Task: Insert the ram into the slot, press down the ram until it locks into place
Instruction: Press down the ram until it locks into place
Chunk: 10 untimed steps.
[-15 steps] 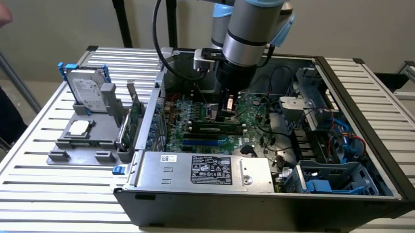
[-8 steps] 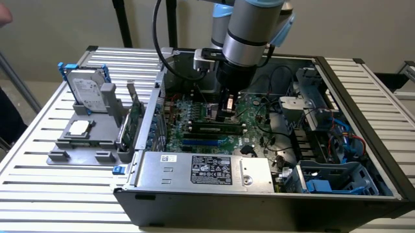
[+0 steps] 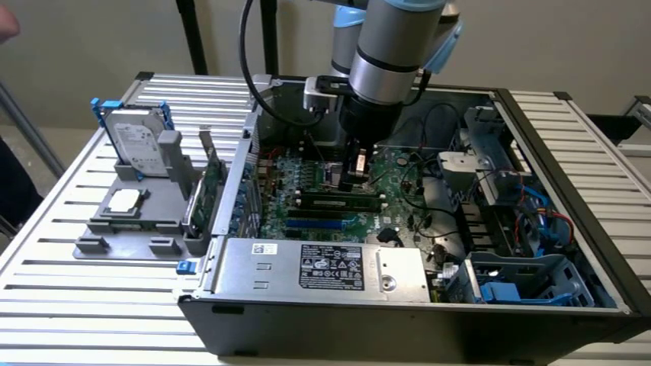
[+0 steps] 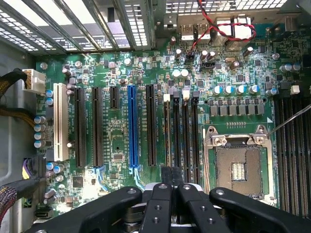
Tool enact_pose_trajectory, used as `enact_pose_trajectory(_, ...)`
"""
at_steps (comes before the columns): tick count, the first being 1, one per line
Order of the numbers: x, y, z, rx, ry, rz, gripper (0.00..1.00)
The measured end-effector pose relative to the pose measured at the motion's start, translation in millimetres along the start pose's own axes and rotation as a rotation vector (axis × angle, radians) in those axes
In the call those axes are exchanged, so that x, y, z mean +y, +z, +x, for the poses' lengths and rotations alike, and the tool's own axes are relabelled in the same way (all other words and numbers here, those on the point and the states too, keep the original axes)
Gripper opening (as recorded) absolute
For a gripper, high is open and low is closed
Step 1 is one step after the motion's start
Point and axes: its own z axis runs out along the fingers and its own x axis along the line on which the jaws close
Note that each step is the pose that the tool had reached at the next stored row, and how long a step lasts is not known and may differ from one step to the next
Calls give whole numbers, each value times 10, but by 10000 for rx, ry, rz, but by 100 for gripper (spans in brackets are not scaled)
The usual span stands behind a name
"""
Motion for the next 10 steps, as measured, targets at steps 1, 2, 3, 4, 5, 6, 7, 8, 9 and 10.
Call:
enact_pose_trajectory(1, 0, 0, 0, 0, 0, 0, 11)
enact_pose_trajectory(2, 0, 0, 0, 0, -1, 0, 11)
enact_pose_trajectory(3, 0, 0, -2, 0, 0, 0, 11)
enact_pose_trajectory(4, 2, 2, -6, 2, 2, 4, 11)
enact_pose_trajectory(5, 4, 9, -10, -2, 2, 27, 11)
enact_pose_trajectory(6, 3, 19, -15, -5, -2, 63, 11)
enact_pose_trajectory(7, 4, 31, -20, -6, -10, 105, 11)
enact_pose_trajectory(8, 4, 43, -26, -6, -24, 159, 11)
enact_pose_trajectory(9, 3, 54, -30, -8, -38, 208, 11)
enact_pose_trajectory(10, 4, 65, -33, -9, -51, 231, 11)
